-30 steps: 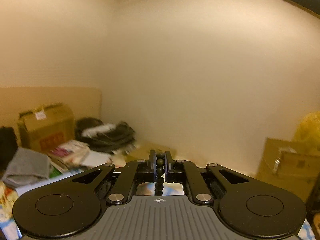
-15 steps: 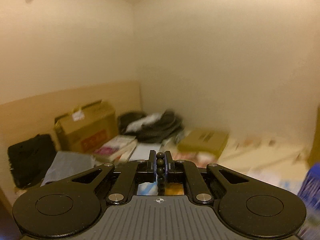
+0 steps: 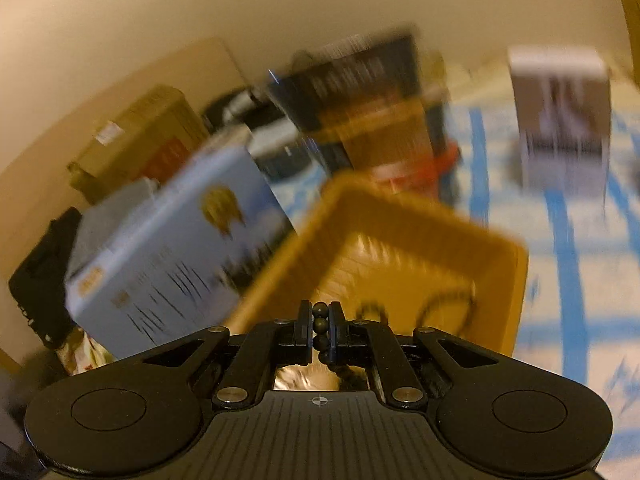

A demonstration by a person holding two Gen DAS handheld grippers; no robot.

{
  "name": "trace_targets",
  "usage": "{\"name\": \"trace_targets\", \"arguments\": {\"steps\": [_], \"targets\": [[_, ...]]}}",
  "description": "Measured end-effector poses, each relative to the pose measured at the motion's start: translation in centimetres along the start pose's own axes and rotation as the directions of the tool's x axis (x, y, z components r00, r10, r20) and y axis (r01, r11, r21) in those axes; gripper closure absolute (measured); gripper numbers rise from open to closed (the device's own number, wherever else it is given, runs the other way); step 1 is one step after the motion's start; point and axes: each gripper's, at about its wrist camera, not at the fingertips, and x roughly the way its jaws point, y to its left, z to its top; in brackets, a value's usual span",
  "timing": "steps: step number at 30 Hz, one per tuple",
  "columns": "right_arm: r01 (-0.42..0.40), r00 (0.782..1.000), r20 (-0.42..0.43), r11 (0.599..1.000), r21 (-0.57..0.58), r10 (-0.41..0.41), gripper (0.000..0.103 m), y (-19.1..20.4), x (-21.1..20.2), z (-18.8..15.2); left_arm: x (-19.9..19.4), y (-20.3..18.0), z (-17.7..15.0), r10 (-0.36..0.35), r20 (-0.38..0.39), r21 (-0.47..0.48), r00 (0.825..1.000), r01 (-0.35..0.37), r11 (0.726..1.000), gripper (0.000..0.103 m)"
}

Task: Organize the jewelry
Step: 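Lift the green strand and carry it over the orange tray with the right tool, then open the right tool to drop the strand into the tray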

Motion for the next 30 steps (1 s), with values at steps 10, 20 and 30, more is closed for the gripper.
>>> {"name": "trace_targets", "arguments": {"steps": [10, 20, 30], "targets": [[0.061, 0.997, 0.052, 0.996, -0.058, -0.058, 0.036, -1.2, -0.9, -2.5, 0.2, 0.2, -0.2, 0.013, -0.013, -0.012, 1.000, -0.013, 1.000, 0.094], [0.258, 0.965, 0.065, 0.965, -0.045, -0.255, 0.035, -2.1, -3.3, -4.0, 0.4, 0.6, -0.4, 0.023, -0.033, -0.025, 0.999, -0.024, 0.999, 0.094], [0.297, 0.953, 0.060, 0.955, -0.009, -0.296, 0.035, -2.5, -4.5, -5.9, 1.2, 2.4, -1.2, 0.031, -0.097, -0.067, 0.995, -0.037, 0.997, 0.093]]}}
